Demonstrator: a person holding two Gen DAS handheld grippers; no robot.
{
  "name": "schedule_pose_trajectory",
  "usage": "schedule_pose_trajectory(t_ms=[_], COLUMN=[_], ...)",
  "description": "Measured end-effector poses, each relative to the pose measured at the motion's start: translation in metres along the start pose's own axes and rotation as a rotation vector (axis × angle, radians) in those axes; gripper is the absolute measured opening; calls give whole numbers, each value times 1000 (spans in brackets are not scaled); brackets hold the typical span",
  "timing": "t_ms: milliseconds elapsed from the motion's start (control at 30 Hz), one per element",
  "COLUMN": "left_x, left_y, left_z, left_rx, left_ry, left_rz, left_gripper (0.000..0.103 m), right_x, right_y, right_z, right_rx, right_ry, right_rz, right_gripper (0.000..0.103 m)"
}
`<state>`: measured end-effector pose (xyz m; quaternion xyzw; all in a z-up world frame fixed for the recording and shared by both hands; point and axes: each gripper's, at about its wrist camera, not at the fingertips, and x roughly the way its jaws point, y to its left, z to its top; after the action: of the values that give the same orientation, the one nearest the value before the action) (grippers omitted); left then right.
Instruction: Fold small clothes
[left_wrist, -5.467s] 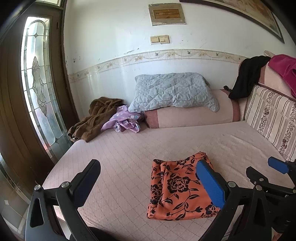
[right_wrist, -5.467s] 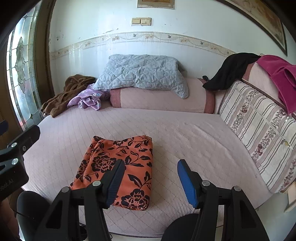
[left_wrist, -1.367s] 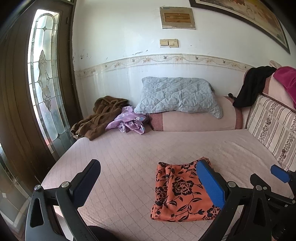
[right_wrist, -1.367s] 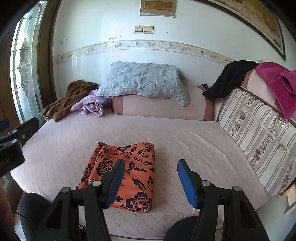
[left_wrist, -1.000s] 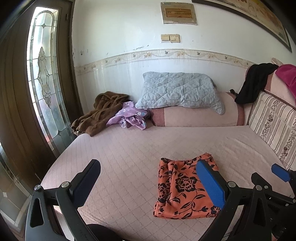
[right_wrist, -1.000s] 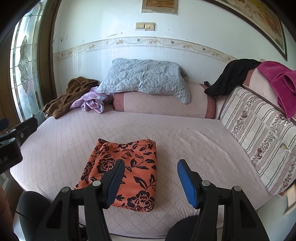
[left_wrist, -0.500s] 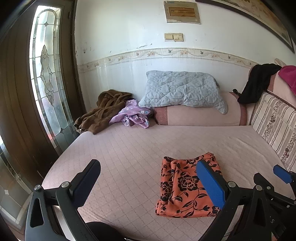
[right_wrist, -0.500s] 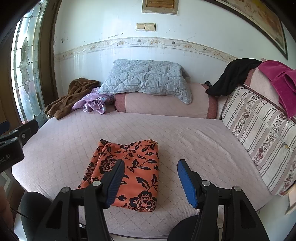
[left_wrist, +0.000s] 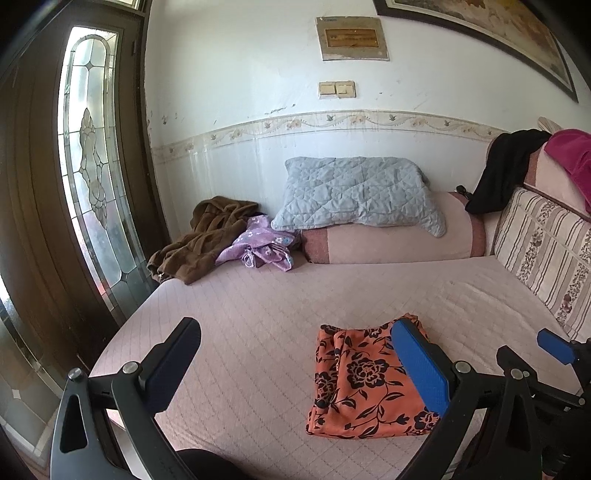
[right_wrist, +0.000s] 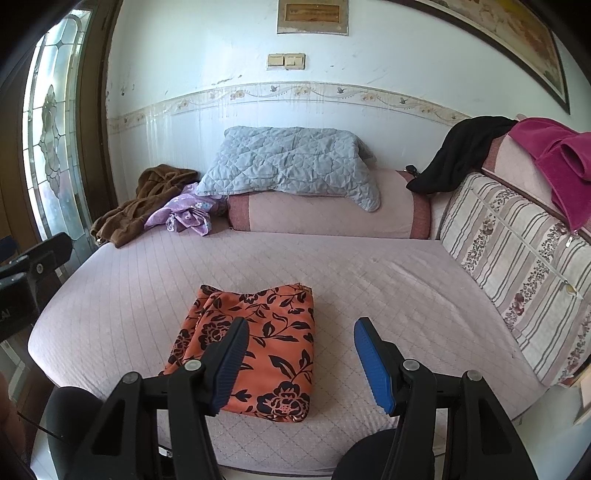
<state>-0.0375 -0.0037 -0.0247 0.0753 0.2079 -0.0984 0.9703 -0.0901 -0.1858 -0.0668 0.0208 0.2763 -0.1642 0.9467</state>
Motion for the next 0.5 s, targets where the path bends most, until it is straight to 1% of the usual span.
schedule_pose_trajectory(t_ms=[500], left_x=[-4], left_y=[3], left_z=[4], left_rx=[-4], left_ry=[-21], left_rz=[9], left_gripper=[103], right_x=[-3], right_y=[4], right_z=[5], right_rx=[-10], right_ry=[-15], right_rz=[5], right_gripper=[63])
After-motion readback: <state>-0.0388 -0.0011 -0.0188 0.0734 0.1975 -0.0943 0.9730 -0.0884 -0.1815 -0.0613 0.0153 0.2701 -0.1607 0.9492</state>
